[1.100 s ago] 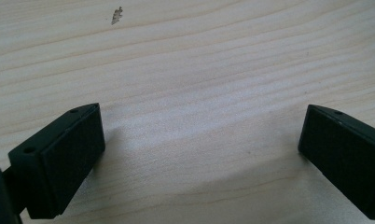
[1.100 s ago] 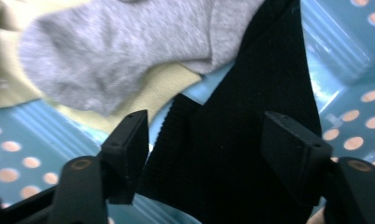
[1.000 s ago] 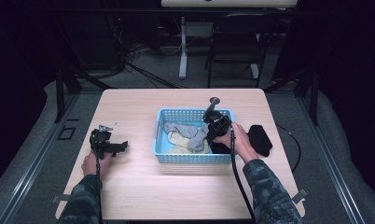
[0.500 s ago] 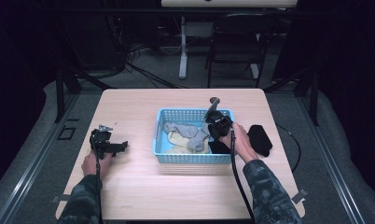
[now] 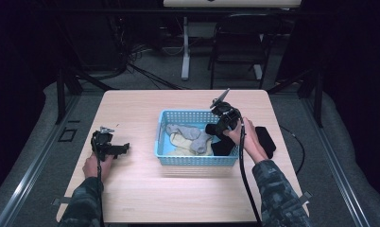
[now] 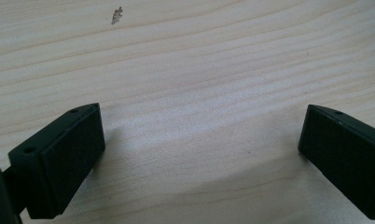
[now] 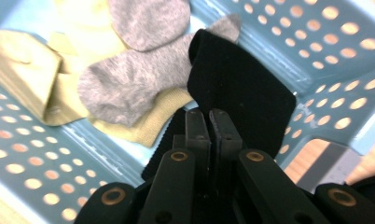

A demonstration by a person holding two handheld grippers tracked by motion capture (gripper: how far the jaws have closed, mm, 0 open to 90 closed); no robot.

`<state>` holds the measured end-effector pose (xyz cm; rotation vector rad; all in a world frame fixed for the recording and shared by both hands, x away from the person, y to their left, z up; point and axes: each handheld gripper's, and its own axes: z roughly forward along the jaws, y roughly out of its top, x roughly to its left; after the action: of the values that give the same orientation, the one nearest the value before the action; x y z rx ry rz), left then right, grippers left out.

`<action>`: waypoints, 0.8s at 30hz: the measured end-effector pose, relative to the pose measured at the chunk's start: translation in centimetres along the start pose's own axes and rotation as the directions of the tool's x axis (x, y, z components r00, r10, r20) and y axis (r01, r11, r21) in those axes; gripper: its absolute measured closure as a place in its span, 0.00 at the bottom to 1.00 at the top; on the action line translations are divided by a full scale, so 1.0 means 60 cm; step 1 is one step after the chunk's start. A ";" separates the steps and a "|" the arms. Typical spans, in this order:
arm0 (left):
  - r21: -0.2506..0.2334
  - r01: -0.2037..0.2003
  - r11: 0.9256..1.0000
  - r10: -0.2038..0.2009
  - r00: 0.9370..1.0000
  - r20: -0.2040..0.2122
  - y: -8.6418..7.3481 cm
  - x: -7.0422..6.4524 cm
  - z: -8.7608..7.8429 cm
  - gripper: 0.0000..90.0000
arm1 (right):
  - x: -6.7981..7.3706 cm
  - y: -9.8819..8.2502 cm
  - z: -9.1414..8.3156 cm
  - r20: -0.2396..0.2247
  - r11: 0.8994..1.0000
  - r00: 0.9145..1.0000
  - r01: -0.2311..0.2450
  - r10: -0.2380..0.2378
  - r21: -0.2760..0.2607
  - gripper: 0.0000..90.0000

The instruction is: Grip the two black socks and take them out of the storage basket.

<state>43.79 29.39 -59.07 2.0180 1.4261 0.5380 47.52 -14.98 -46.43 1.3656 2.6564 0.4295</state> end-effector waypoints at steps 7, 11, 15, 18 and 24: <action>0.000 0.002 1.000 -0.002 1.000 0.000 0.000 0.000 0.000 0.00 | 0.002 0.004 -0.031 -0.013 0.999 1.000 0.003 -0.003 -0.037 0.98; 0.000 0.000 1.000 0.000 1.000 0.000 0.000 0.000 0.000 0.00 | 0.002 0.007 -0.045 -0.008 0.999 1.000 0.014 -0.014 -0.050 0.98; 0.000 0.000 1.000 0.000 1.000 0.000 0.000 0.000 0.000 0.00 | 0.002 0.010 -0.062 -0.005 0.997 1.000 0.016 -0.016 -0.072 0.98; 0.000 0.002 1.000 -0.002 1.000 0.000 0.000 0.000 0.000 0.00 | 0.001 0.013 -0.077 -0.005 0.997 1.000 0.021 -0.021 -0.078 0.98; -0.001 0.002 1.000 -0.002 1.000 0.000 0.000 0.000 0.000 0.00 | 0.000 0.022 -0.112 0.010 0.995 1.000 0.027 -0.026 -0.097 0.98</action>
<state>43.78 29.38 -59.07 2.0161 1.4276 0.5377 46.92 -15.55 -39.65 1.2998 2.6062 0.5403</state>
